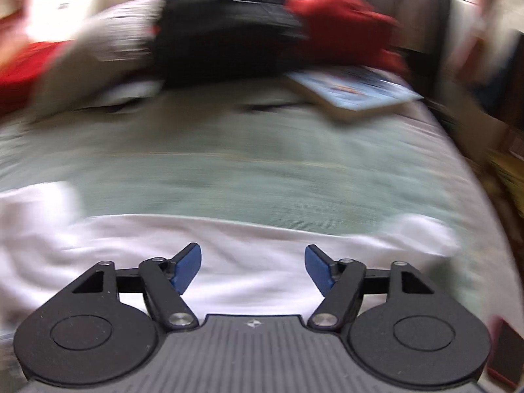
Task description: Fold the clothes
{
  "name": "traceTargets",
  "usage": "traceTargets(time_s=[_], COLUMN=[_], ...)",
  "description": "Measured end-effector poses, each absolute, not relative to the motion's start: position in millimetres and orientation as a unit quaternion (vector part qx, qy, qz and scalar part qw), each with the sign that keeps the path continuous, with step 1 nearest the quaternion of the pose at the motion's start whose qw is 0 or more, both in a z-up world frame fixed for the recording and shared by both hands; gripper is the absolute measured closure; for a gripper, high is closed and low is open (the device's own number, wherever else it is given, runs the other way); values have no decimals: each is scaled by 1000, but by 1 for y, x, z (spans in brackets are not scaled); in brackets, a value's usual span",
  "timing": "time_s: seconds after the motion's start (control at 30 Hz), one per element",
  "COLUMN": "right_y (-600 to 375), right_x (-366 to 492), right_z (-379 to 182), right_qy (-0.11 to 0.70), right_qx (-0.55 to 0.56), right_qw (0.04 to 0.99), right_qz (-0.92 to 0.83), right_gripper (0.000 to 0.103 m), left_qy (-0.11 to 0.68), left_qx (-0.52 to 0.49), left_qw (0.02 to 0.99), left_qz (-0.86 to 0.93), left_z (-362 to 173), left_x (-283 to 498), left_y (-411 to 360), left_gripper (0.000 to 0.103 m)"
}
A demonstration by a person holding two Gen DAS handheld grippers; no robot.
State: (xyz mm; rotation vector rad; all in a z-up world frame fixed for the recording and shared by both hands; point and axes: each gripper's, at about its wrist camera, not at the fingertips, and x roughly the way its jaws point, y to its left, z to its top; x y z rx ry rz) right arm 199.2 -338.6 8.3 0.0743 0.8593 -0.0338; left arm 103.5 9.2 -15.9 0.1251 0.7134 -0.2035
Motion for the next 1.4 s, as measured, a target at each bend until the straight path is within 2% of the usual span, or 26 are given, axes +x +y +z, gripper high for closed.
traceTargets(time_s=[0.17,0.5,0.73,0.9,1.13,1.4], right_y=[-236,-61,7,11,-70,-183], right_x=[200,194,195,207,191,193], right_z=[35,68,45,4,2,-16], right_qy=[391,354,404,448,422,464], right_qx=[-9,-94,-96,-104,-174,-63], right_qw=[913,883,845,844,879,878], right_qz=[119,293,336,274,138,100], right_gripper=[13,10,9,10,10,8], left_qy=[347,343,348,348,343,335], left_qx=[67,85,74,68,77,90], left_qw=[933,935,933,934,936,936], left_qz=[-74,-9,43,40,1,-60], left_z=[-17,-16,-19,-18,-16,-14], left_x=[102,93,89,86,95,116], left_y=[24,83,128,132,108,69], left_gripper=[1,1,1,1,1,1])
